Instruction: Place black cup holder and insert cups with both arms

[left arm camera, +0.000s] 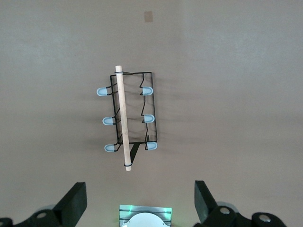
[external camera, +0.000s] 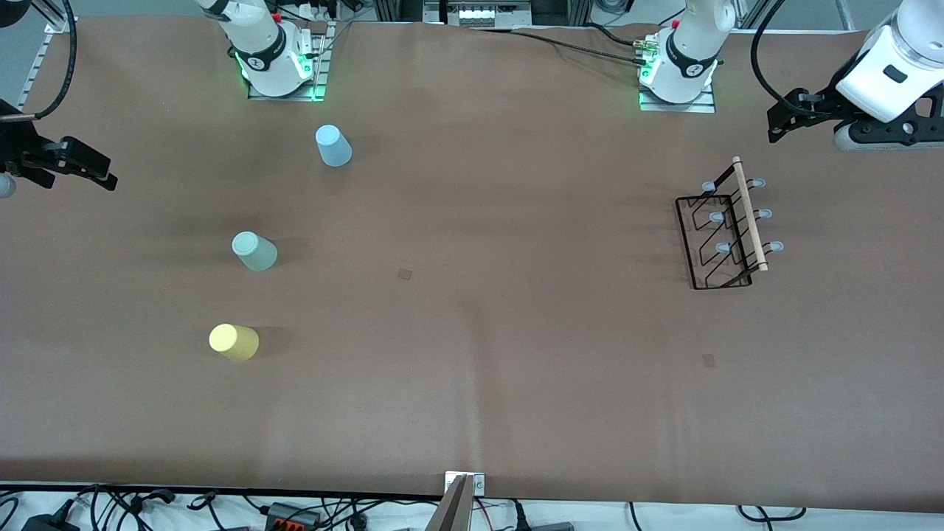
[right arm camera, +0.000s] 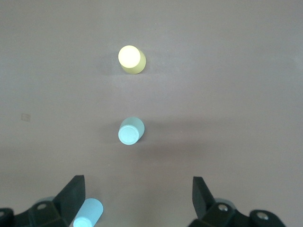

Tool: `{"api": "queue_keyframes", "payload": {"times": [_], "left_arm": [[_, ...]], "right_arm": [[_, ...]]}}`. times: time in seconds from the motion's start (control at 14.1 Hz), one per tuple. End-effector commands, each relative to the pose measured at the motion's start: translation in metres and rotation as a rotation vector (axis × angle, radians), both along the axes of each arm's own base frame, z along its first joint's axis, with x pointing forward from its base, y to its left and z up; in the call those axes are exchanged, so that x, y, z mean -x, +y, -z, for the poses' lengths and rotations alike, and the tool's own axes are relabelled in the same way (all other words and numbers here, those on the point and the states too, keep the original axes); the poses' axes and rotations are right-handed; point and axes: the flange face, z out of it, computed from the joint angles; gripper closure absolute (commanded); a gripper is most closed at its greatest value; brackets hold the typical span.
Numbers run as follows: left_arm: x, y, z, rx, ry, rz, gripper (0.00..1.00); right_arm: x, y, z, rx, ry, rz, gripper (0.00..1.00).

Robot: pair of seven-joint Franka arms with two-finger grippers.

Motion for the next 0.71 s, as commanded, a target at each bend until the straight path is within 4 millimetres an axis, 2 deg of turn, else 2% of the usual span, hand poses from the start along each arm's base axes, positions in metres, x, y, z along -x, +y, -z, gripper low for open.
{"api": "queue_keyframes", "payload": {"times": [0.0, 0.14, 0.28, 0.43, 0.57, 0.64], "left_arm": [[-0.01, 0.005, 0.007, 0.021, 0.014, -0.018, 0.0], [-0.029, 0.016, 0.038, 0.034, 0.06, -0.038, 0.0], [-0.045, 0.042, 0.057, 0.049, 0.041, -0.06, 0.0], [-0.045, 0.046, 0.077, 0.052, 0.038, -0.023, 0.0], [-0.036, 0.046, 0.119, 0.046, -0.001, 0.006, 0.0], [-0.021, 0.042, 0.144, 0.034, -0.033, 0.013, 0.0]], "right_arm": [[0.004, -0.002, -0.002, 0.005, -0.009, 0.0, 0.0], [0.002, -0.002, -0.001, 0.023, -0.02, -0.005, 0.0], [0.002, -0.004, 0.003, 0.038, -0.012, -0.001, 0.0], [0.001, -0.004, 0.008, 0.037, 0.003, -0.001, 0.0], [-0.003, -0.001, 0.02, 0.035, 0.029, -0.004, 0.0], [-0.01, 0.003, 0.033, 0.035, 0.05, -0.012, 0.0]]}}
